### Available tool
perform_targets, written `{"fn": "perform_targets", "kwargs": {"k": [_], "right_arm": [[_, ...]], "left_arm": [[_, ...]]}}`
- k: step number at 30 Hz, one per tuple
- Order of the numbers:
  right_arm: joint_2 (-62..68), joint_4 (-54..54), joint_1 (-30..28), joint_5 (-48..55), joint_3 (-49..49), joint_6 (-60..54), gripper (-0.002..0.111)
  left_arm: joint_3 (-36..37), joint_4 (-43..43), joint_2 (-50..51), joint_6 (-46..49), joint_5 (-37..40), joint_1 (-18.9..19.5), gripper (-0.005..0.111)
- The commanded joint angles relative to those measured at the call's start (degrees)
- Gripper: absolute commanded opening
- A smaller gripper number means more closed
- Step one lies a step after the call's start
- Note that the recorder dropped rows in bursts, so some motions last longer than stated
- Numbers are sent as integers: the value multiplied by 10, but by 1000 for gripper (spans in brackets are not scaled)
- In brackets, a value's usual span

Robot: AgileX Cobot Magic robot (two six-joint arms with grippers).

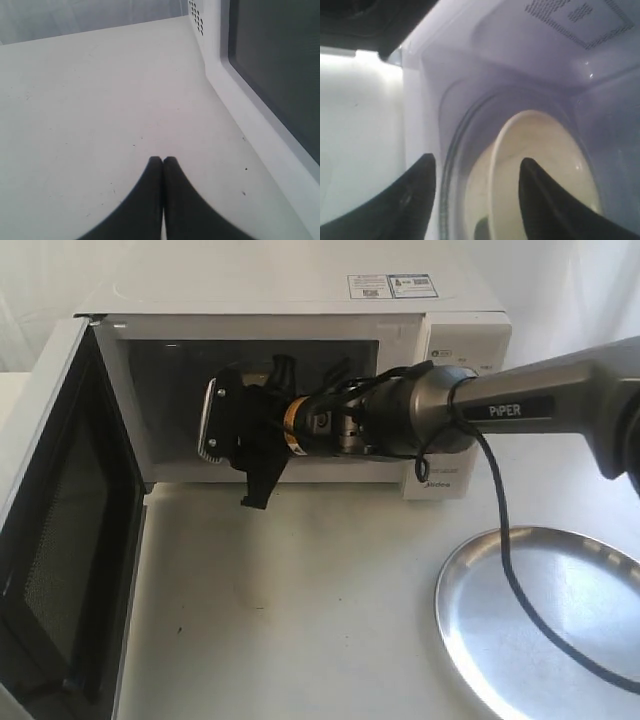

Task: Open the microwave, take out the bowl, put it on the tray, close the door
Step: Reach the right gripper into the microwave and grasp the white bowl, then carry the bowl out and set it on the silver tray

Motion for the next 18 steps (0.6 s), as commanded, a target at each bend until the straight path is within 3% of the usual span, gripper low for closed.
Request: {"fn": "perform_targets", "kwargs": {"k": [1, 7, 10, 12, 16, 18], "right_arm": [[21, -5, 1, 44, -37, -3, 44], [56, -2, 4, 92, -59, 13, 41], [43, 0, 12, 94, -56, 46, 0], [13, 11, 23, 99, -34, 53, 0], [-125, 208, 72, 223, 107, 59, 0], [-220, 251, 92, 271, 200, 155, 0]], "left_arm": [[-1, -2, -1, -4, 0, 0, 0], [-1, -2, -1, -4, 0, 0, 0], [-1, -2, -1, -4, 0, 0, 0], [-1, -2, -1, -4, 0, 0, 0], [-1, -2, -1, -4, 0, 0, 0], [-1, -2, -1, -4, 0, 0, 0]]}}
